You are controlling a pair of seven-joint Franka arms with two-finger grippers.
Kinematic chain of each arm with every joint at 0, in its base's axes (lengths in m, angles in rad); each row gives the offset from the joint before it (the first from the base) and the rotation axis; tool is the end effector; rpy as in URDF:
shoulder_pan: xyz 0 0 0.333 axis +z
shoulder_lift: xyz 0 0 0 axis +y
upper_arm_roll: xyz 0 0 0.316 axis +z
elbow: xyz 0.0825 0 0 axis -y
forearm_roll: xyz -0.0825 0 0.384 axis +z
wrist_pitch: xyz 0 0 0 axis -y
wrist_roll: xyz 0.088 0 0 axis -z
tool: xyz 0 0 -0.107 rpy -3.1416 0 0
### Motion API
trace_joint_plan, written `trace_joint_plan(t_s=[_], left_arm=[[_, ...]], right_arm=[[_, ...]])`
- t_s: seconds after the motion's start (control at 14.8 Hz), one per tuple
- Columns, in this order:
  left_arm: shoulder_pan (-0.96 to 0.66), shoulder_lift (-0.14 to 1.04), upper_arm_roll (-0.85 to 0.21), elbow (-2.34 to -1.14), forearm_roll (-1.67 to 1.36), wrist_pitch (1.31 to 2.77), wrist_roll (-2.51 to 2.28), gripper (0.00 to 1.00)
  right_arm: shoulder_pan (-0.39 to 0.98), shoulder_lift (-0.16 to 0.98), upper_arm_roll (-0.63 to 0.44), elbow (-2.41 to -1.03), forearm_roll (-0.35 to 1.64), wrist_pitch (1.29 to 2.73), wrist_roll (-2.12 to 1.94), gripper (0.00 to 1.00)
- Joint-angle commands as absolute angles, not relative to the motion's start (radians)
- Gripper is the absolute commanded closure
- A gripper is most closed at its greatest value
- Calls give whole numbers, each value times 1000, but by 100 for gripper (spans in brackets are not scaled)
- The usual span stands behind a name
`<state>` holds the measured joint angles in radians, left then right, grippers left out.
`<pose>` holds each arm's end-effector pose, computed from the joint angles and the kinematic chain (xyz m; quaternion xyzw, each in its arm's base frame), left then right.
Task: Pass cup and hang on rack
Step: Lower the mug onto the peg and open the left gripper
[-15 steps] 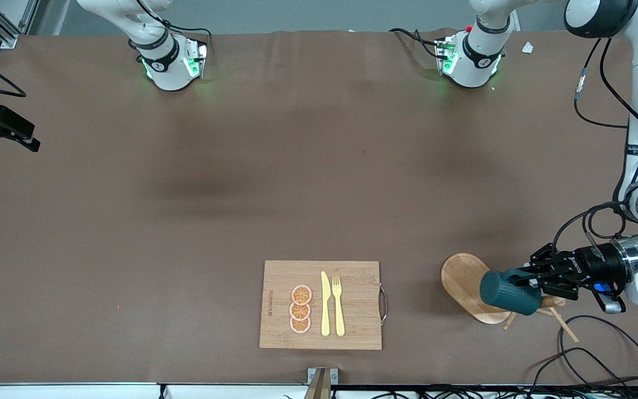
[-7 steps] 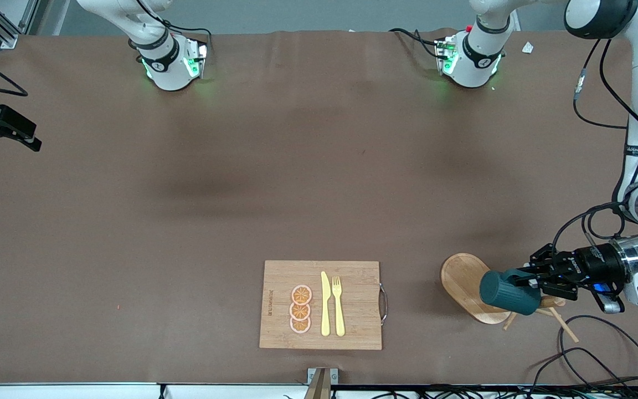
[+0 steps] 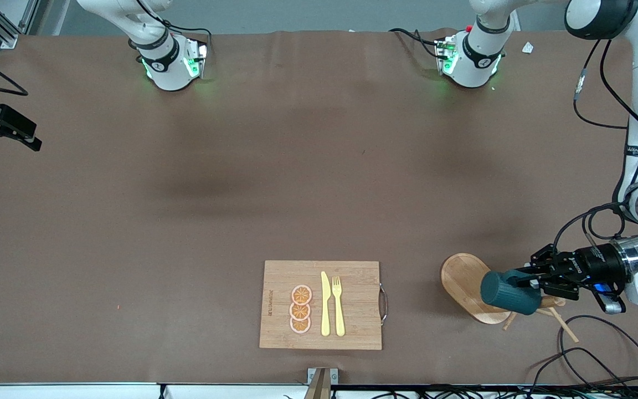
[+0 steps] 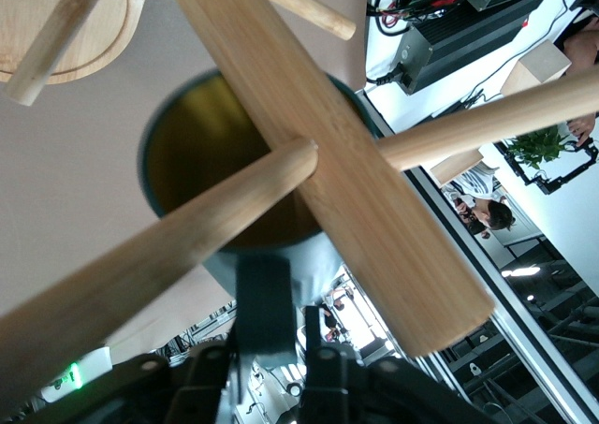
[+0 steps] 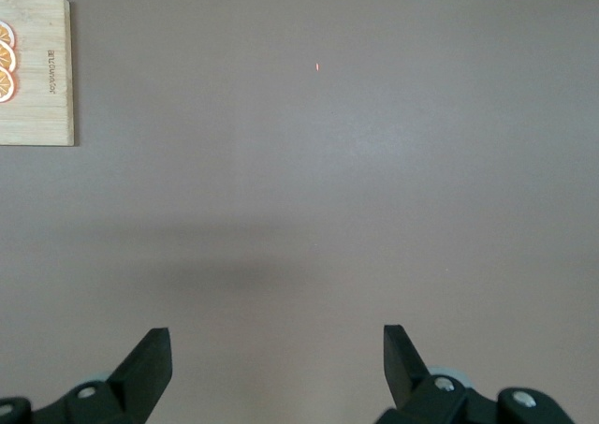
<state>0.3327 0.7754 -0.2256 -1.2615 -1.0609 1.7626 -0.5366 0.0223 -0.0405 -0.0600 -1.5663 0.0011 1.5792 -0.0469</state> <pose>0.7389 0.0486 0.3372 0.7122 0.4237 -0.2220 0.5137 0.5427 -0.0211 0.6496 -0.9996 -0.0046 -0.0267 0.0006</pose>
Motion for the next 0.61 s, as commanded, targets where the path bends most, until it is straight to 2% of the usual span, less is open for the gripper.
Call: trace_joint_plan(t_s=[0.0,0.07,0.27,0.54], left_arm=[[328,776,-230,-1253,-1085,1755,-505,3],[330,772,-230,-1252,-1085,1753,-468,0],[327,764,-238,-1252,-1083,1747,-454,0],[307,689,-247,-1255,-1019,1746,-460,0]], right_arm=[[25,-67,-54,-1591,-12,1586,-31,0],[25,-67,-54,-1589,-12,1588,-31,0],[25,-67,-52,-1589,-12,1586,-31,0],[25,-68,-52,-1589,-12,1586,-31,0]])
